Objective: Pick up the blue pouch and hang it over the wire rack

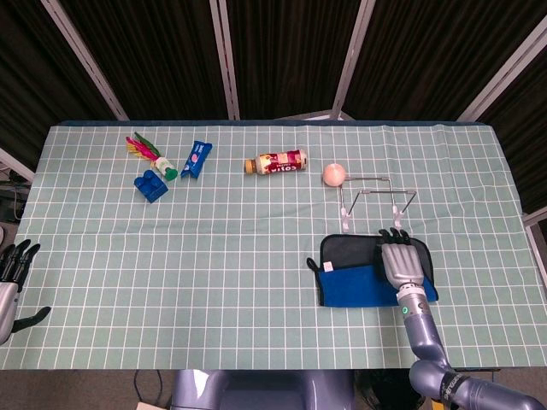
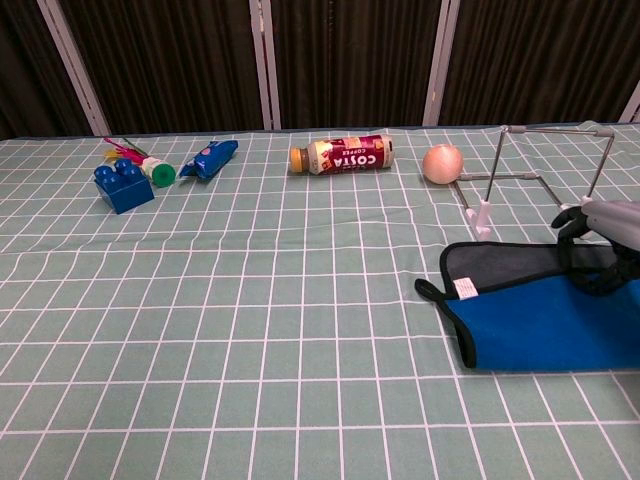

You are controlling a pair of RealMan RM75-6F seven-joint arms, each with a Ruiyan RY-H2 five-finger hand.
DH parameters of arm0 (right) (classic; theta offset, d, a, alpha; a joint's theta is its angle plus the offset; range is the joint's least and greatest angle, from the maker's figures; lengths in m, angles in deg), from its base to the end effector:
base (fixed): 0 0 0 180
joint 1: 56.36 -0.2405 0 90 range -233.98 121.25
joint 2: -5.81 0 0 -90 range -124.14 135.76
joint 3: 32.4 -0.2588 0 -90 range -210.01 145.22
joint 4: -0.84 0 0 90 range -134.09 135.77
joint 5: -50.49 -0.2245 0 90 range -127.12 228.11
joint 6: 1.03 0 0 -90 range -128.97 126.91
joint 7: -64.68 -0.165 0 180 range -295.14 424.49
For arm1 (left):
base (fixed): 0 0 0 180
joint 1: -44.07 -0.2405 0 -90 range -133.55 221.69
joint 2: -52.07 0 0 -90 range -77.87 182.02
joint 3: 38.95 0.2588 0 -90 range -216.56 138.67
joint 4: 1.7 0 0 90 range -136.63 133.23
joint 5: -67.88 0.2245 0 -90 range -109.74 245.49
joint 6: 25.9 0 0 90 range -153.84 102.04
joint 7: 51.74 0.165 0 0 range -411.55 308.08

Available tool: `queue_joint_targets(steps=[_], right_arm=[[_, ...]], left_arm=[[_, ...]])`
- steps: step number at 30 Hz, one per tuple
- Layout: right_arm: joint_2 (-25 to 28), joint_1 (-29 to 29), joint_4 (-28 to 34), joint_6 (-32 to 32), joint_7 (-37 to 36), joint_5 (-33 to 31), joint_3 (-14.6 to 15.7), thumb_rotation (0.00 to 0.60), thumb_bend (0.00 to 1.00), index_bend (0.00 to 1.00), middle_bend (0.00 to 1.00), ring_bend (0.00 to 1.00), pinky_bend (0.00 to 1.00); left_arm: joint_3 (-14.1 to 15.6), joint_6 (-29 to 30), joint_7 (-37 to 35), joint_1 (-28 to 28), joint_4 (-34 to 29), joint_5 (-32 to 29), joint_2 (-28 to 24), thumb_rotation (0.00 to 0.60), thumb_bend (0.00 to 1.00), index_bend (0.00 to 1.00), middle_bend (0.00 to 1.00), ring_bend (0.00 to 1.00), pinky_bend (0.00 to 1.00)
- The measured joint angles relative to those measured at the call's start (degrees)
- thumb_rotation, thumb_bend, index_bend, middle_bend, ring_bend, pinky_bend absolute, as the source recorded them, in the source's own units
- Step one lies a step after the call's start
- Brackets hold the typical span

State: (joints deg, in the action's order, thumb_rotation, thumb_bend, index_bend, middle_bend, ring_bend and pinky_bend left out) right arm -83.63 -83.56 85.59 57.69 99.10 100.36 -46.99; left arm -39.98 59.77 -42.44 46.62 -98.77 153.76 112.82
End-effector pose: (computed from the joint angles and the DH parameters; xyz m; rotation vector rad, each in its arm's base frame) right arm -0.2559 -0.3340 -0.0195 1.5341 -1.1187 0.5942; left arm -0.3169 0.1826 0.1546 -1.4225 -0.8385 -0.7574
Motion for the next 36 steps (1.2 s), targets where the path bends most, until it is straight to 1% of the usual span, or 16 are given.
queue_joint_targets(steps=[11,24,29,36], right_arm=[[-3.03,-2.85,-5.51,1.46,0.73,-4.17,-1.22,0.600,0.44,0.66,0.10,0.00,0.05],[-4.95,-5.03,-10.48,1.63,0.40,-8.57,-2.82,0.600,0.43,0.66,0.11,0.00,0.06],[-6.06,-5.93,-12.89,1.55,0.60,-10.38,-3.06,0.600,0.43,0.66,0.11,0.00,0.06],[-6.58,-6.46,-14.59,1.24,0.50,-10.85,-2.72,0.600,0.43,0.66,0.11,0.00,0.06]], left_arm=[[-0.15,-0.45,-0.44,0.23,0.26,-0.55,-0.08,0.600,0.00,0.00,0.00,0.00,0.00],[-0.21,-0.84,-0.41,0.44,0.32,-1.02,-0.08,0.600,0.00,0.00,0.00,0.00,0.00],[-0.20,-0.91,-0.23,0.49,0.31,-1.12,-0.01,0.600,0.00,0.00,0.00,0.00,0.00],[-0.21,-1.07,-0.06,0.58,0.30,-1.31,0.07,0.600,0.00,0.00,0.00,0.00,0.00]])
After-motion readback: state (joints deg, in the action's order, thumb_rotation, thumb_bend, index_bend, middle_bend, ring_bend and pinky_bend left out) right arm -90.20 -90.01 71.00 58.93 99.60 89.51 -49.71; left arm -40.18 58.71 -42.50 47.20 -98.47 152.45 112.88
